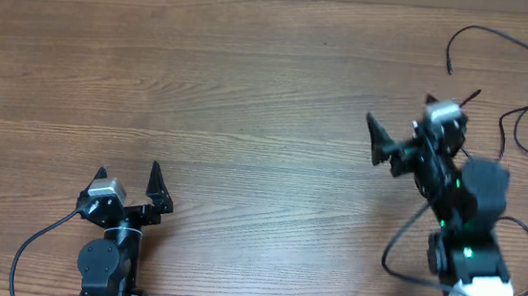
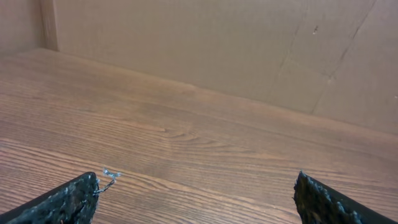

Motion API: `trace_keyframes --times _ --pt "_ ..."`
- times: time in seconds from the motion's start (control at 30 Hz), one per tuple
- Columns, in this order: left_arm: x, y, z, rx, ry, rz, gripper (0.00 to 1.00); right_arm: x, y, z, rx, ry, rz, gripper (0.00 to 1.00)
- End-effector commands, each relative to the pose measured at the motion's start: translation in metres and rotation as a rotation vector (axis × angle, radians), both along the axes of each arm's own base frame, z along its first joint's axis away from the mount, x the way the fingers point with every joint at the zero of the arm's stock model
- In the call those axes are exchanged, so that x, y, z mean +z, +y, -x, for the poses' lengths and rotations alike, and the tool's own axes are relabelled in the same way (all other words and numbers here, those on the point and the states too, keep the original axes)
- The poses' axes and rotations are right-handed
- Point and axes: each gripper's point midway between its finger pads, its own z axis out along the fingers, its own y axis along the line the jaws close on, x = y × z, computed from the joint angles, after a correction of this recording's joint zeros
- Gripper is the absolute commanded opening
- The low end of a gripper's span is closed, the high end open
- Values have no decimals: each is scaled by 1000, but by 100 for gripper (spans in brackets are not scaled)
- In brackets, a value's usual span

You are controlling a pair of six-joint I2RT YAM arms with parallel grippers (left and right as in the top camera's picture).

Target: Untangle cables

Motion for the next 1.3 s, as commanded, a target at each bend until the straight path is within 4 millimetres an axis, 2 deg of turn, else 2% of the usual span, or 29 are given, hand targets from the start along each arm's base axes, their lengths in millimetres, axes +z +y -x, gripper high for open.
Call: trace_keyframes --times 0.0,0.13,0.43,0.5,0.73,0.9,1.03,1.27 --pt "1 4 1 17 -6 -13 99 -6 -9 18 -23 -73 -9 100" --pt "1 4 1 17 -6 -13 100 -16 -19 39 -53 -142 -22 100" --pt "1 4 1 17 -6 -13 99 -62 -39 70 -127 -157 -107 100" --pt "1 4 1 18 -6 -13 100 -72 -41 73 -135 -112 -106 100" --pt "1 4 1 18 -6 -13 100 -82 -44 80 -149 -75 -106 100" --pt "1 4 1 17 -6 -13 99 -104 -44 85 -158 12 -106 100" --pt "1 4 1 17 -6 -13 99 -95 -46 87 -170 -29 -105 100" --pt "1 4 1 18 -6 -13 99 -91 -48 87 -179 -46 -105 100"
